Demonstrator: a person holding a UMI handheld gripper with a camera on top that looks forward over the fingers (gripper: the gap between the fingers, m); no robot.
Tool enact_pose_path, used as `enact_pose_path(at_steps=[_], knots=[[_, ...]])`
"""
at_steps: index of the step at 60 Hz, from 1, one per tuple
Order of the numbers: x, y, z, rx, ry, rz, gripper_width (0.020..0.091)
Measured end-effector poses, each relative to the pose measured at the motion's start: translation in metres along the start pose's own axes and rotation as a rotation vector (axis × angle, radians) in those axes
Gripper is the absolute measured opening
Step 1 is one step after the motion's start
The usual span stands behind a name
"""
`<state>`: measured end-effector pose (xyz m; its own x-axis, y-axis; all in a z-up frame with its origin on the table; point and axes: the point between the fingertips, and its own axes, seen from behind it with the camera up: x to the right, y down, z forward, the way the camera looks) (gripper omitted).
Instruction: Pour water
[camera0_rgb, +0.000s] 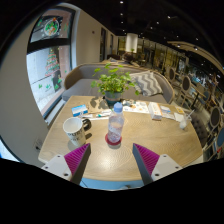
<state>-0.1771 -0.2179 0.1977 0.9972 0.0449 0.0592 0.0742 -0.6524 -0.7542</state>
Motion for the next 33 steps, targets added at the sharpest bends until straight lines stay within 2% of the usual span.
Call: enact_pose_path(at_steps=[14, 33], knots=[[-0.008, 0.014, -0.038, 0.003, 0.012, 0.033, 0.0857], [0.002, 0.018, -0.042, -0.022, 0.005, 0.057, 0.0863]])
